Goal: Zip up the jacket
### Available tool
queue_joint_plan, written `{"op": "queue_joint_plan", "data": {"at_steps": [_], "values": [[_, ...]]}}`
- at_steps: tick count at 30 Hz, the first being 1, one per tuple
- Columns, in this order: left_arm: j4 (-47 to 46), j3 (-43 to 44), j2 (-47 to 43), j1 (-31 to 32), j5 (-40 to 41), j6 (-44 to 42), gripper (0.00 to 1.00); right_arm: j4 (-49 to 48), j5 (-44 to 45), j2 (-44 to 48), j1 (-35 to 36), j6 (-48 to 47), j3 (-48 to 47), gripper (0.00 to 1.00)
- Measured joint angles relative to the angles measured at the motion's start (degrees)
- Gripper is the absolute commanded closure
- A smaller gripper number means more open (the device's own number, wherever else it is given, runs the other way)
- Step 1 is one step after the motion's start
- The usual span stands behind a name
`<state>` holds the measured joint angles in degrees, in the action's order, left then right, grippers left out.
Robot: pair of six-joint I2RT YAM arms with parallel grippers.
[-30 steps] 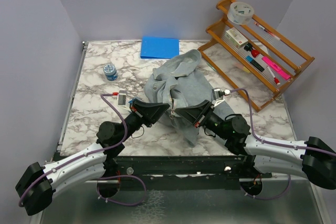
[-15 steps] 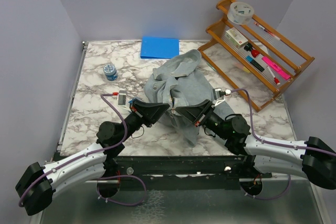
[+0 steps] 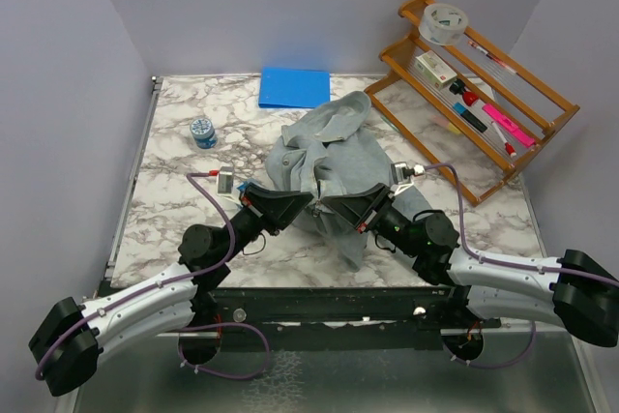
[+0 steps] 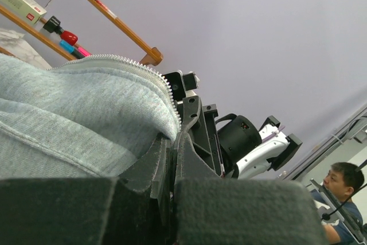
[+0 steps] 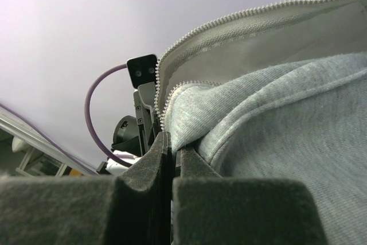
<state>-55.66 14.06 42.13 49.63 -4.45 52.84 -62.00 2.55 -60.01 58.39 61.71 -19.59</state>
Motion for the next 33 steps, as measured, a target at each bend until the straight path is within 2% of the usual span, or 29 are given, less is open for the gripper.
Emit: {"op": "queue_joint_plan", "data": {"at_steps": [21, 29, 33], "values": [[-0.8, -0.9, 2.3, 0.0, -1.4, 1.4, 1.0, 2.5, 1.8, 2.7, -0.3, -2.1, 0.0, 1.0], [1.4, -0.4, 2.8, 0.0, -2.1, 1.6, 1.0, 9.9, 2.7, 5.9, -0.4, -7.2, -1.7, 1.0], [4.4, 1.0, 2.8, -0.2, -2.4, 1.1, 1.0, 18.6, 2.7, 6.9, -0.4, -11.7, -6.7, 1.0]]}}
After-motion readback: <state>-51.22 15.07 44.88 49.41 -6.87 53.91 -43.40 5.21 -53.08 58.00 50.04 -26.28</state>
